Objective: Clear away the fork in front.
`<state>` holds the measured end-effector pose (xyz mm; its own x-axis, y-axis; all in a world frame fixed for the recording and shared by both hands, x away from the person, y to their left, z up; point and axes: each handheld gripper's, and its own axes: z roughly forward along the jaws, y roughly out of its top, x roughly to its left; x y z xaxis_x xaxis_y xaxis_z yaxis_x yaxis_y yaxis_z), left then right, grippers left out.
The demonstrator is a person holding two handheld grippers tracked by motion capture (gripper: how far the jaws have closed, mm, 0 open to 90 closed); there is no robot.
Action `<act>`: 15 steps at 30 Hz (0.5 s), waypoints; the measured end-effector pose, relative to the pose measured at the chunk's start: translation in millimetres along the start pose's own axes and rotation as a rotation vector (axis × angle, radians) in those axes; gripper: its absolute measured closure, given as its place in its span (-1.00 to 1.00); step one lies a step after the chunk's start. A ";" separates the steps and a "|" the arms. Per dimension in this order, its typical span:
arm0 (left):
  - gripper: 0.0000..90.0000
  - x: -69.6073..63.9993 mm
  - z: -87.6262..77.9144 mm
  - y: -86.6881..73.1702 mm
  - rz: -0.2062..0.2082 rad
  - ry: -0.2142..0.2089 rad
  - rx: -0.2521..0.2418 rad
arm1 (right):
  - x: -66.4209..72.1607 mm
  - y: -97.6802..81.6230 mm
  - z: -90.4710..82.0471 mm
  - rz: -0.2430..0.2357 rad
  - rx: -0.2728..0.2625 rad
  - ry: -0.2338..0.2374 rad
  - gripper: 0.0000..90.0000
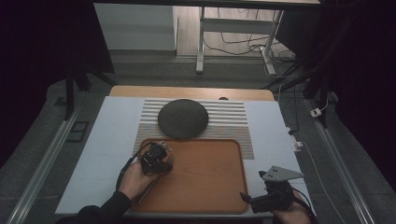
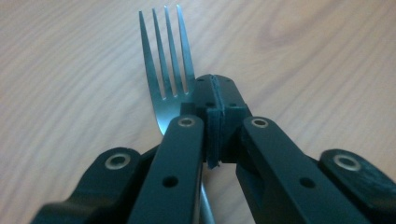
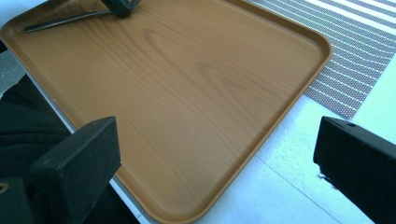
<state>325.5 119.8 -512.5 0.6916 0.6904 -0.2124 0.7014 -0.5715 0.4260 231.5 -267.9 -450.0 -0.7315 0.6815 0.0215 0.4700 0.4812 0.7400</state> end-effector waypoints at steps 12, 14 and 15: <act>0.96 29.5 -13.0 -11.3 -0.072 0.039 0.011 | 0.0 0.1 0.1 0.001 0.002 0.003 -0.99; 0.96 34.5 -15.0 -13.5 -0.087 0.041 0.011 | 0.0 0.1 0.3 0.001 0.002 0.004 -0.99; 0.96 36.7 -15.9 -14.5 -0.096 0.039 0.012 | -0.1 0.2 0.2 0.000 0.005 0.004 -0.99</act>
<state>338.0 160.5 -512.5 0.6143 0.7585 -0.2175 0.7661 -0.5074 0.3946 231.7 -267.7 -449.9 -0.7334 0.6794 0.0240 0.4722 0.4838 0.7368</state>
